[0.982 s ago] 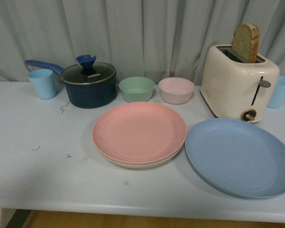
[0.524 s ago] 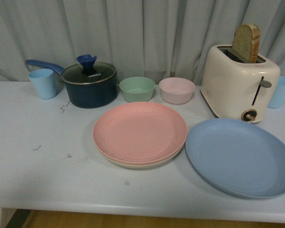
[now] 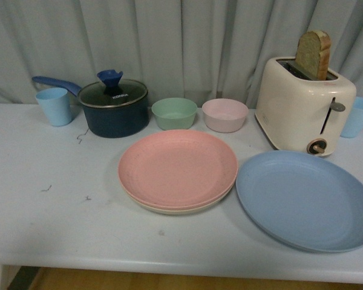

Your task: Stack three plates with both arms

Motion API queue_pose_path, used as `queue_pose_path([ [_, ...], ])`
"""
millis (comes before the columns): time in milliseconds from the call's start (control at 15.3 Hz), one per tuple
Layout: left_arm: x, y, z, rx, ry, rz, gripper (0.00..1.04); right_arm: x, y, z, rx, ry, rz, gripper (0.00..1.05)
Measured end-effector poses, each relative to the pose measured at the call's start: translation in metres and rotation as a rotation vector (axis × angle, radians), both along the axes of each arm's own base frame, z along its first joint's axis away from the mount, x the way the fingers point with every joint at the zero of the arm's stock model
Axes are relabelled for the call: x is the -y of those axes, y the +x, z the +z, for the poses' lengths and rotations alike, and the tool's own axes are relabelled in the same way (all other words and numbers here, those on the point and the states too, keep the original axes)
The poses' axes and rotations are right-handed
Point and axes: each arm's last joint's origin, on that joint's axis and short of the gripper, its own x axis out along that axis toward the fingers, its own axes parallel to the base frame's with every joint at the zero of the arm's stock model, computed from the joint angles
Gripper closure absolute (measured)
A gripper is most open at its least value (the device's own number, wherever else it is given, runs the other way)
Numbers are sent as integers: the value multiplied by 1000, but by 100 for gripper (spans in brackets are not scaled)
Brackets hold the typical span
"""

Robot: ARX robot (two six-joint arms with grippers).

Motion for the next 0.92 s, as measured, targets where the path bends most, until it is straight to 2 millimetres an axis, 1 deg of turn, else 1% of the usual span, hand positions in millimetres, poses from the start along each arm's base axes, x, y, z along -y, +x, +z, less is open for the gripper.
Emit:
queue_pose_path([
  [458, 0, -7, 0, 3, 0, 0, 103, 0, 0, 0, 0, 0, 0, 6],
  [524, 0, -12, -4, -34, 0, 1, 103, 0, 0, 0, 0, 0, 0, 6],
  [589, 0, -18, -4, -19, 0, 0, 103, 0, 0, 0, 0, 0, 0, 6],
  [655, 0, -18, -1, 2, 0, 2, 103, 0, 0, 0, 2, 0, 0, 6],
  [785, 0, -18, -4, -10, 0, 0, 103, 0, 0, 0, 0, 0, 0, 6],
  [851, 0, -18, -4, -10, 0, -1, 101, 0, 0, 0, 0, 0, 0, 6],
  [916, 0, -18, -4, -9, 0, 0, 86, 0, 0, 0, 0, 0, 0, 6],
])
